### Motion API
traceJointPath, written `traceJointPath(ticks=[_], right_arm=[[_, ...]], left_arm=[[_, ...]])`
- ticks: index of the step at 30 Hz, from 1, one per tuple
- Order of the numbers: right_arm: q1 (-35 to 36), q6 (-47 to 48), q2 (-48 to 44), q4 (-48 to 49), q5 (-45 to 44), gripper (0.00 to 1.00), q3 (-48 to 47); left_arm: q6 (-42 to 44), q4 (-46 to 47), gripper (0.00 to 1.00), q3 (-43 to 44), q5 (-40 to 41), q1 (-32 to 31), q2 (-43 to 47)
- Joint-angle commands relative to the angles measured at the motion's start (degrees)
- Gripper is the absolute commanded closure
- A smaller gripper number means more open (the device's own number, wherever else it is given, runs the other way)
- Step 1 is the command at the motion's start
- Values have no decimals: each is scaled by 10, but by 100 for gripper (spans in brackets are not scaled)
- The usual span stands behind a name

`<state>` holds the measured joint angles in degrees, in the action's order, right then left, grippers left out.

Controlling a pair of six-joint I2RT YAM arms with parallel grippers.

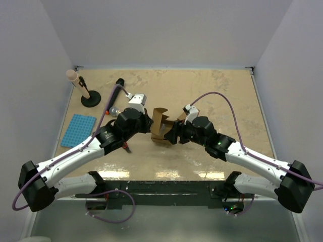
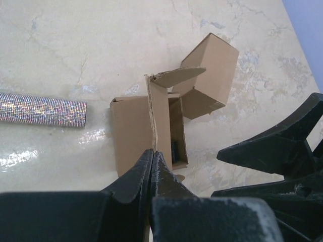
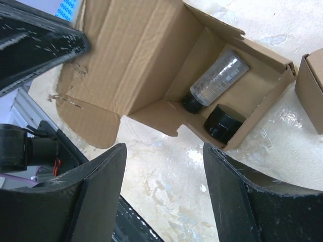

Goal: Unpack the express box
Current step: Pick up the product from the express box.

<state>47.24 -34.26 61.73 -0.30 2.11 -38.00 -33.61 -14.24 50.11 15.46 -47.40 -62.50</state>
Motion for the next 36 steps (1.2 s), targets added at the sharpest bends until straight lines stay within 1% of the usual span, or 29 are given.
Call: traceJointPath(ticks=[1,5,14,19,22,27,29,30,33,36], right_arm=[[1,-14,-7,21,-19,34,5],[0,-15,-16,12,-39,34,12],[0,-4,-14,11,-36,35,30],[1,5,-8,7,-42,35,23],[1,14,-1,9,-43,35,14],[0,39,48,21,-38,37,-22],[0,52,71,26,-32,37,-37],[1,56,100,21,-33,38,-56],[1,67,137,16,-33,39,-84],[1,69,145,25,-34,39,-97]], left_arm=[[-1,-4,100,-18,-19,-4,-9],[-2,-21,100,-20,-25,-4,-5],[-23,-83,100,-7,-21,-2,61],[-36,-130,100,-14,10,3,89],[-35,-135,100,-25,19,6,91],[-31,-135,100,-32,22,27,79],[-41,-141,100,-40,39,33,81],[-46,-145,100,-44,47,35,83],[-73,-176,100,-48,90,39,83],[-84,-192,100,-53,117,45,88]])
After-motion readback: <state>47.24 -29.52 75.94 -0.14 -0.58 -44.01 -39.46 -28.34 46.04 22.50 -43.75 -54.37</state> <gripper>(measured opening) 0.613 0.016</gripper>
